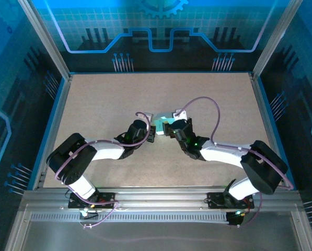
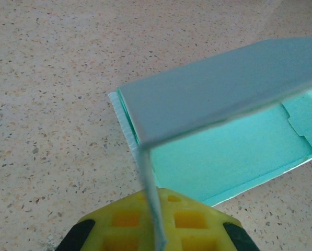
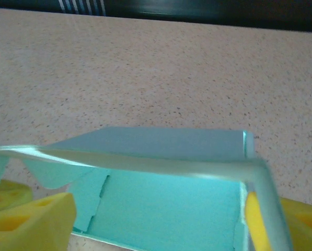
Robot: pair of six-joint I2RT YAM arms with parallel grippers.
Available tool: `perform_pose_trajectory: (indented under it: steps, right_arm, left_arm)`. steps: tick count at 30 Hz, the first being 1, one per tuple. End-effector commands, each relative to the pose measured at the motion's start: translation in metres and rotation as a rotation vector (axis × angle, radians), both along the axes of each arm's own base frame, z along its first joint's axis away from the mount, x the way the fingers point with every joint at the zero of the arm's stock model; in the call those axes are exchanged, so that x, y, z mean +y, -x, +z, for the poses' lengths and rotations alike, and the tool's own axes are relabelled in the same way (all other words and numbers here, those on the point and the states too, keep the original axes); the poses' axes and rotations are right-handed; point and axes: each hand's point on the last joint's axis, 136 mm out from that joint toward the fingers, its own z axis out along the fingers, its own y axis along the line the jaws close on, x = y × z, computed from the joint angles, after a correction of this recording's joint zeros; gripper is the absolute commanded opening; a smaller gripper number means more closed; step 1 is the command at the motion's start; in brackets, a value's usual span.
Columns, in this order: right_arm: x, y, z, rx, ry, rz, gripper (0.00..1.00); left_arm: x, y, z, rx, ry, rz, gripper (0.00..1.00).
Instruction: Fold the paper box
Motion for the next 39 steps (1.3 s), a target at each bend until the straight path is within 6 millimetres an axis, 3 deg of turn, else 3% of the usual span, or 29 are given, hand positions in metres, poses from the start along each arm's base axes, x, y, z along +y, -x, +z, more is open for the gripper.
perform_pose_trajectory:
  steps: [1,12,16,21,25,29,33,36,39]
  right_arm:
    - [0.003,0.01,0.017,-0.029,-0.056,0.042,0.91]
    - [-0.042,0.044,0.024,0.051,-0.122,0.063,0.95]
    - [-0.069,0.046,0.034,0.122,-0.225,-0.029,0.93]
    - [-0.09,0.049,0.026,0.315,-0.329,-0.179,0.92]
    - [-0.085,0.055,0.012,0.518,-0.446,-0.251,0.91]
    - [-0.063,0.053,-0.003,0.668,-0.543,-0.221,0.91]
    - [-0.053,0.049,-0.017,0.731,-0.598,-0.217,0.9]
    - [-0.053,0.048,-0.03,0.761,-0.592,-0.232,0.89]
    - [-0.053,0.046,-0.039,0.779,-0.595,-0.246,0.88]
  left_arm:
    - [-0.011,0.002,0.012,-0.022,-0.006,-0.048,0.0]
    - [-0.018,0.0,0.013,-0.021,-0.038,-0.061,0.0]
    - [-0.021,0.001,0.01,-0.019,-0.044,-0.067,0.0]
    - [-0.024,0.004,0.01,-0.024,-0.055,-0.082,0.0]
    - [-0.027,0.007,0.009,-0.026,-0.065,-0.092,0.02]
    - [-0.031,0.01,0.01,-0.033,-0.06,-0.107,0.04]
    - [-0.033,0.014,0.01,-0.037,-0.062,-0.121,0.13]
    - [-0.033,0.019,0.017,-0.061,-0.041,-0.125,0.34]
    - [-0.033,0.024,0.026,-0.077,-0.024,-0.144,0.48]
